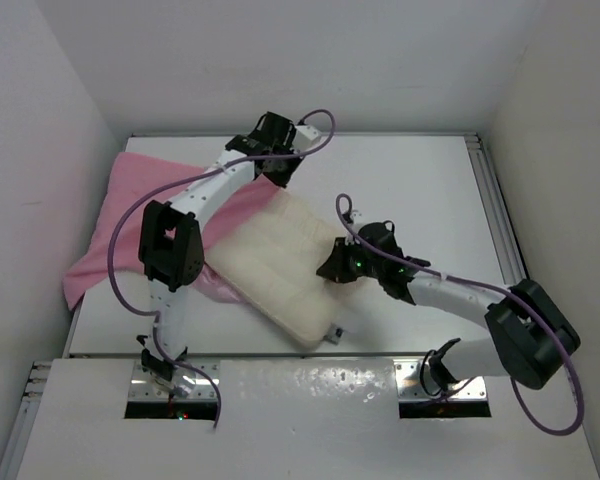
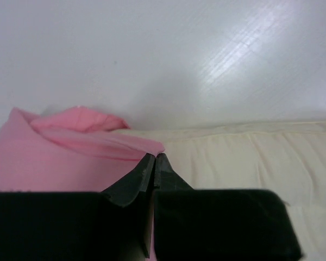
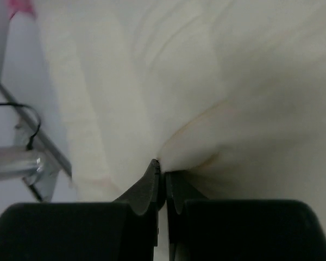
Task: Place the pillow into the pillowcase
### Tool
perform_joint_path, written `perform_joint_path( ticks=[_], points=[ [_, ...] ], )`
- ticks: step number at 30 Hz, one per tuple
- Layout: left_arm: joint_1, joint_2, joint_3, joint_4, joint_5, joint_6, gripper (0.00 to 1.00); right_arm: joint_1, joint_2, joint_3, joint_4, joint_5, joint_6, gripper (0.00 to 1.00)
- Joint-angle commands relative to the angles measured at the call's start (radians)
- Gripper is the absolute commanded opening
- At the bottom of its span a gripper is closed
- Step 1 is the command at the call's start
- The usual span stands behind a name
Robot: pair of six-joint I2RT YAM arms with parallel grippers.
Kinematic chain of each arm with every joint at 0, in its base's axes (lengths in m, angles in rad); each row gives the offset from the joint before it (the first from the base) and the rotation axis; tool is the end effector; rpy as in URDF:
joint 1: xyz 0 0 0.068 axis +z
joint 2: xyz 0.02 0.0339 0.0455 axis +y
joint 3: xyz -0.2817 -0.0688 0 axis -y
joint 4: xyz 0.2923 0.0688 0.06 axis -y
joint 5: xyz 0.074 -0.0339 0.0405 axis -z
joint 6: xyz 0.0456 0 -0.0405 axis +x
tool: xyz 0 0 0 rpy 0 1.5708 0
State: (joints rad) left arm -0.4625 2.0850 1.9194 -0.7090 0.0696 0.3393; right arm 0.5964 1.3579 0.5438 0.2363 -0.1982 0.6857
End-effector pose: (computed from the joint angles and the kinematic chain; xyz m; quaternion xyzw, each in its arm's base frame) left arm 0.4759 -0.2408 0.2781 0.3775 0.8603 -0.0536 0.3382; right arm 0.2467 0.1783 0.1527 -0.0080 0.8762 0.3532 0.3279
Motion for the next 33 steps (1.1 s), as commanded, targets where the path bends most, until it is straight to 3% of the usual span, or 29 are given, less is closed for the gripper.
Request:
perform_joint_path(
  ticks=[1,3,4,5,6,10,14,18,19,20,21,24,27,30,31,32,33],
  points=[
    [-0.056,-0.089,0.009,-0.05,0.16,0.046,0.0,0.043,-0.066,0.01,0.072,-0.15,0.075,0.03],
    [-0.056,-0.111,-0.078,-0.07,0.16,0.062,0.0,0.01,-0.124,0.015,0.029,-0.145,0.071,0.17],
    [-0.057,-0.137,-0.104,-0.081,0.162,0.072,0.0,0.0,-0.146,0.019,0.012,-0.142,0.058,0.42],
    [-0.056,-0.149,-0.126,-0.087,0.168,0.087,0.0,-0.012,-0.169,0.033,-0.029,-0.135,0.028,0.54],
    [-0.056,-0.172,-0.157,-0.102,0.17,0.099,0.0,-0.038,-0.205,0.044,-0.058,-0.124,-0.003,0.72],
    [-0.057,-0.213,-0.184,-0.13,0.151,0.119,0.0,-0.098,-0.235,0.094,-0.078,-0.069,-0.047,0.92],
    [-0.057,-0.226,-0.186,-0.126,0.134,0.127,0.0,-0.115,-0.094,0.134,-0.037,-0.053,-0.08,0.99],
    [-0.062,-0.232,-0.215,-0.103,0.125,0.125,0.01,-0.106,0.107,0.183,-0.054,-0.056,-0.065,0.99],
    [-0.065,-0.232,-0.224,-0.084,0.122,0.124,0.07,-0.103,0.168,0.182,-0.04,-0.078,-0.054,0.98],
    [-0.07,-0.232,-0.232,-0.072,0.121,0.125,0.25,-0.099,0.193,0.177,-0.019,-0.093,-0.04,0.98],
    [-0.074,-0.229,-0.244,-0.055,0.116,0.13,0.34,-0.096,0.213,0.171,0.003,-0.108,-0.014,0.98],
    [-0.093,-0.195,-0.275,-0.01,0.075,0.132,0.49,-0.073,0.26,0.143,0.089,-0.138,0.014,0.95],
    [-0.111,-0.146,-0.275,0.008,0.021,0.133,0.55,-0.07,0.271,0.121,0.133,-0.17,0.052,0.87],
    [-0.113,-0.12,-0.296,0.051,-0.056,0.125,0.56,-0.07,0.265,0.059,0.222,-0.178,0.093,0.73],
    [-0.113,-0.114,-0.301,0.066,-0.114,0.113,0.55,-0.07,0.267,0.035,0.26,-0.179,0.119,0.57],
    [-0.113,-0.109,-0.304,0.089,-0.129,0.107,0.5,-0.07,0.27,0.027,0.274,-0.179,0.132,0.5],
    [-0.113,-0.105,-0.3,0.097,-0.14,0.098,0.27,-0.072,0.283,0.022,0.284,-0.199,0.146,0.41]
  ],
)
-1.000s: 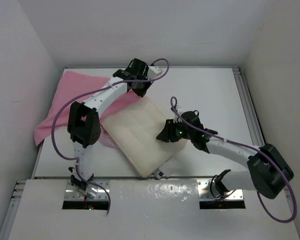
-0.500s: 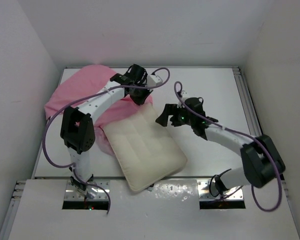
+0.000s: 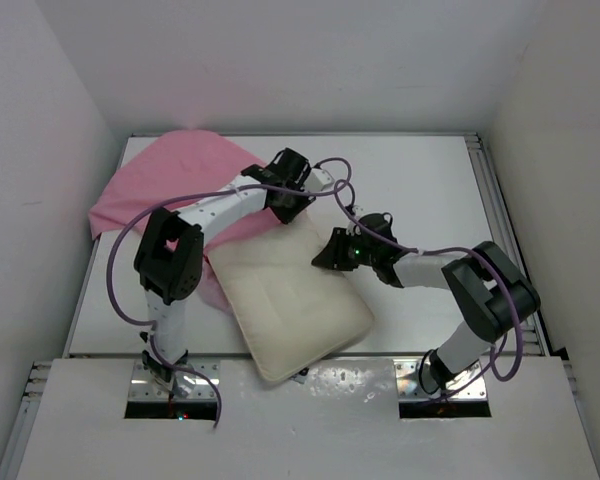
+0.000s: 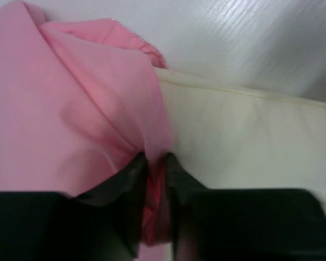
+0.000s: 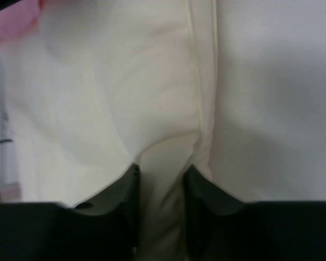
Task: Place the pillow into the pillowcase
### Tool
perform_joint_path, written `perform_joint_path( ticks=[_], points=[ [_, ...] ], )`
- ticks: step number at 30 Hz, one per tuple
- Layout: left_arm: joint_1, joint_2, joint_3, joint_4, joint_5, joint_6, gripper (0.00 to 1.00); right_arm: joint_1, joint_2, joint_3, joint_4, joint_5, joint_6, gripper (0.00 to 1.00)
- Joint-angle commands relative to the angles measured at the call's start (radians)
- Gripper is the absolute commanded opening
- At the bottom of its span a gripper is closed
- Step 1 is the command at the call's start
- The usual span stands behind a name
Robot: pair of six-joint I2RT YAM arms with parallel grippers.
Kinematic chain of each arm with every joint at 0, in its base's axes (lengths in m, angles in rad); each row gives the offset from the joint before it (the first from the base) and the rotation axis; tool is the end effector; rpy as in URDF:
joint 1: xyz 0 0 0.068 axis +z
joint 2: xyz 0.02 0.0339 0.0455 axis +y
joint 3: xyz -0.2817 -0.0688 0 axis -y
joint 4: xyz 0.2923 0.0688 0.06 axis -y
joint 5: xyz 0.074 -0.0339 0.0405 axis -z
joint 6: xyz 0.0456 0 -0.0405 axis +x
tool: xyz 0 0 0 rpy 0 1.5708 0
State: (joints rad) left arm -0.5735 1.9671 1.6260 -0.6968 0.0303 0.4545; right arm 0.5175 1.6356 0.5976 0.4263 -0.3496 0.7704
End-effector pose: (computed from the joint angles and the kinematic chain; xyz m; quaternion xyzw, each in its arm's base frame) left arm 0.4067 -0.2643 0.2291 0.4777 0.8380 -0.0302 0.2619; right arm 0.2826 0.1788 0.1062 0.0306 0.8768 0.3962 0.2707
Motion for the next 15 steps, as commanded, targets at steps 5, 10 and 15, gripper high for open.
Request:
perform_joint_path(
  ticks=[5,10,15],
  points=[
    [-0.002,0.013,0.061,0.06,0.022,-0.031,0.0,0.007,0.041,-0.002,0.129,-0.117,0.108,0.0],
    [-0.008,0.009,0.263,-0.099,0.363,0.007,0.0,0.042,-0.074,0.082,0.137,-0.085,0.05,0.0],
    [-0.054,-0.022,0.314,-0.24,0.534,0.194,0.0,0.047,-0.2,0.077,0.244,0.03,0.001,0.0]
  ],
)
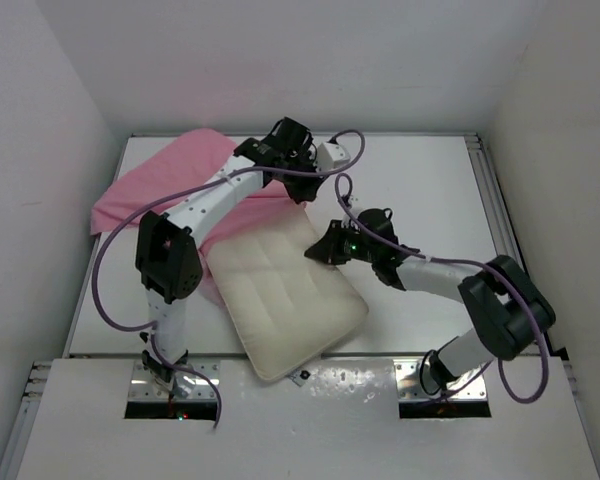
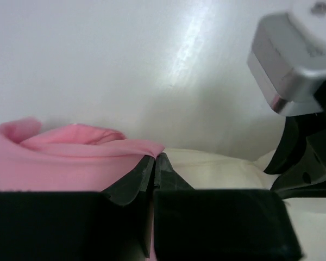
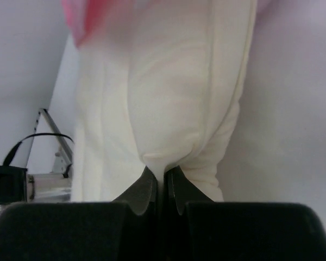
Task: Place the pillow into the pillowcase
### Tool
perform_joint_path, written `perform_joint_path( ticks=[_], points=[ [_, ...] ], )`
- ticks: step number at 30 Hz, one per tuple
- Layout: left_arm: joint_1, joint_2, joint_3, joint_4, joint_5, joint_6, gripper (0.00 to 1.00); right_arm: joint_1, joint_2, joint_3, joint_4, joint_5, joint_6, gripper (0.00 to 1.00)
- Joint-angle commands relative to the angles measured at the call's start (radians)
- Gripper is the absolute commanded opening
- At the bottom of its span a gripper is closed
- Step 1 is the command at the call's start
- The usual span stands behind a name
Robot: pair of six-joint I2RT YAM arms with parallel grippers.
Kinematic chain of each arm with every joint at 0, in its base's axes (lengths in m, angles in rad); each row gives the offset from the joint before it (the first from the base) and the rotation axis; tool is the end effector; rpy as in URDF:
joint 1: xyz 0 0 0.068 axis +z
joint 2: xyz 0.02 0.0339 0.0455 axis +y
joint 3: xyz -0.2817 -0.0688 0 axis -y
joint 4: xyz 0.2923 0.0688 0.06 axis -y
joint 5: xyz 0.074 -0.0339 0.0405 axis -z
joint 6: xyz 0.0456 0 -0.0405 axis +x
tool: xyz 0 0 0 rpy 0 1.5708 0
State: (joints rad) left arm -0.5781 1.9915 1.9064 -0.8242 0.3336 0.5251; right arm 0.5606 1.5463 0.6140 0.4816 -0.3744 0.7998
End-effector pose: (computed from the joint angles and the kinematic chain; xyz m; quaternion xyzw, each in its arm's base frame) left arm 0.4134 -0.2875 0.3132 0.5347 0.7661 -0.1655 0.3160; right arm 0.2793 0.1951 0.1454 0.0012 0.8383 0.4509 0.3066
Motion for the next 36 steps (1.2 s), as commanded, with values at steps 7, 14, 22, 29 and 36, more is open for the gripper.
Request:
perform_joint_path(
  ticks=[7,14,22,29,36],
  points=[
    [-0.057,-0.068,0.025,-0.263,0.379,0.231,0.0,-0.053,-0.221,-0.039,0.387,0.245,0.038,0.0],
    [-0.094,-0.079,0.002,-0.31,0.384,0.276,0.0,-0.099,-0.215,-0.122,0.451,0.485,0.137,0.0],
    [-0.023,-0.141,-0.007,-0.152,0.19,0.052,0.86,-0.171,-0.158,0.016,-0.065,0.456,0.001,0.76],
    [0.072,-0.448,-0.382,0.046,-0.255,-0.154,0.94,-0.203,-0.213,0.141,-0.362,0.422,-0.285,0.96],
    [0.222,-0.534,-0.707,0.1,-0.271,-0.332,0.01,0.08,-0.129,0.329,-0.575,0.579,-0.491,0.32]
  ],
)
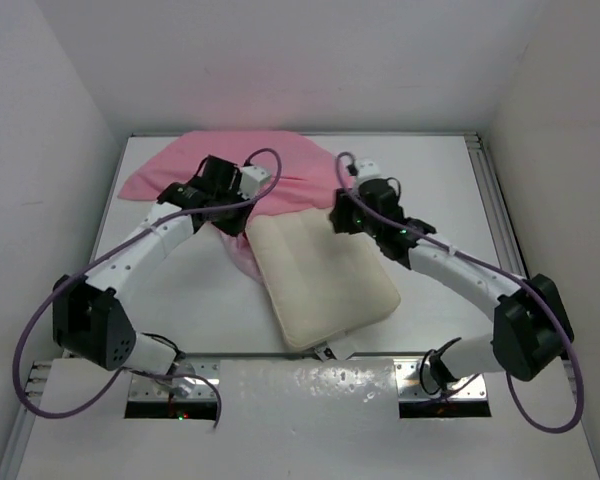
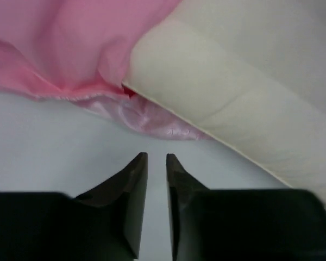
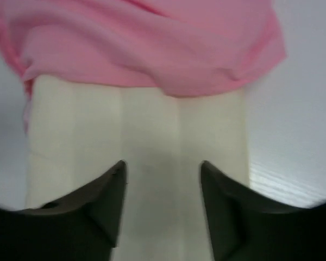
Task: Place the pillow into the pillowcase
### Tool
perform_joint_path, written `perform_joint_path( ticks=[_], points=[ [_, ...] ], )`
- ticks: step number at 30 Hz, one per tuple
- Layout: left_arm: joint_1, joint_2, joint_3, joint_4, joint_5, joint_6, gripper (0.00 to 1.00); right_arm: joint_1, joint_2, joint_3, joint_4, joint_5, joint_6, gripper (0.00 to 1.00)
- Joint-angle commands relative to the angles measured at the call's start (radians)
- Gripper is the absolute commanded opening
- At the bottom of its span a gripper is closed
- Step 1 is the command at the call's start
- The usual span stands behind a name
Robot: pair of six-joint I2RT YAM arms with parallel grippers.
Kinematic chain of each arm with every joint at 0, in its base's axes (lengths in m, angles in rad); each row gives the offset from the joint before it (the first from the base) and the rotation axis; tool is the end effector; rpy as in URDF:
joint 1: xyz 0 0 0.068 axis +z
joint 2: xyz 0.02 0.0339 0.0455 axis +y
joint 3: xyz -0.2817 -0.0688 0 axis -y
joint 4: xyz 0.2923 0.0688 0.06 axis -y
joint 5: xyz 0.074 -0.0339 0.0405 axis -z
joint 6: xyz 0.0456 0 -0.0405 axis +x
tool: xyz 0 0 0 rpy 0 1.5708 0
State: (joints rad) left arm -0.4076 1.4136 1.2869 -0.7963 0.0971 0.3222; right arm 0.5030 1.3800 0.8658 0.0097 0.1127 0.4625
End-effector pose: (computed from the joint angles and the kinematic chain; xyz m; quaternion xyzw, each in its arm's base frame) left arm 0.3154 -0.1410 0.3191 0.3523 0.8790 -0.0595 0.3156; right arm 0.3135 0.1667 0.2409 0.0112 0.8602 0.1926 0.4720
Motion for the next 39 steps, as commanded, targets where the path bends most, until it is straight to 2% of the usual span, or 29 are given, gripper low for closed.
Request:
perform_joint_path(
  ticks=[1,2,3,6,12,19,21,22,23,25,26,29,31,32,37,38,39],
  points=[
    [0.068,0.065,-0.113,0.098,-0.028,-0.188,0.24,0.176,0.056,0.093,-0.106,0.114,-0.18,0.65],
    [0.085,0.074,-0.136,0.129,-0.004,-0.213,0.34,0.24,0.076,0.116,-0.12,0.14,-0.182,0.76],
    [0.12,0.087,-0.171,0.194,0.018,-0.231,0.54,0.268,0.109,0.127,-0.123,0.194,-0.176,0.81],
    [0.177,0.102,-0.214,0.305,0.061,-0.297,0.73,0.365,0.166,0.16,-0.126,0.228,-0.157,0.96],
    [0.234,0.181,-0.281,0.445,0.058,-0.348,0.75,0.486,0.283,0.226,-0.125,0.266,-0.125,0.99],
    [0.211,0.335,-0.291,0.546,0.109,-0.38,0.77,0.477,0.445,0.279,-0.185,0.245,0.028,0.99],
    [0.21,0.384,-0.278,0.549,0.104,-0.396,0.73,0.456,0.447,0.253,-0.151,0.202,0.067,0.85],
    [0.213,0.396,-0.273,0.548,0.114,-0.416,0.65,0.451,0.445,0.227,-0.119,0.194,0.1,0.74],
    [0.222,0.407,-0.265,0.551,0.146,-0.425,0.37,0.442,0.444,0.217,-0.099,0.188,0.113,0.47],
    [0.23,0.403,-0.264,0.565,0.212,-0.431,0.04,0.422,0.439,0.193,-0.044,0.164,0.126,0.17],
    [0.231,0.387,-0.255,0.559,0.22,-0.431,0.0,0.413,0.438,0.193,-0.031,0.15,0.134,0.01],
    [0.234,0.34,-0.224,0.473,0.292,-0.364,0.0,0.367,0.432,0.214,0.011,0.091,0.159,0.0],
    [0.231,0.315,-0.183,0.392,0.344,-0.231,0.0,0.329,0.419,0.237,0.059,0.088,0.186,0.0],
    [0.227,0.294,-0.172,0.296,0.355,-0.183,0.0,0.315,0.412,0.246,0.074,0.091,0.2,0.0],
    [0.193,0.242,-0.15,-0.054,0.475,0.195,0.0,0.258,0.39,0.338,0.15,0.203,0.31,0.0],
    [0.187,0.234,-0.152,-0.084,0.484,0.196,0.0,0.256,0.395,0.352,0.151,0.225,0.321,0.0],
    [0.179,0.228,-0.15,-0.116,0.493,0.263,0.0,0.256,0.404,0.364,0.153,0.244,0.344,0.0]
  ],
)
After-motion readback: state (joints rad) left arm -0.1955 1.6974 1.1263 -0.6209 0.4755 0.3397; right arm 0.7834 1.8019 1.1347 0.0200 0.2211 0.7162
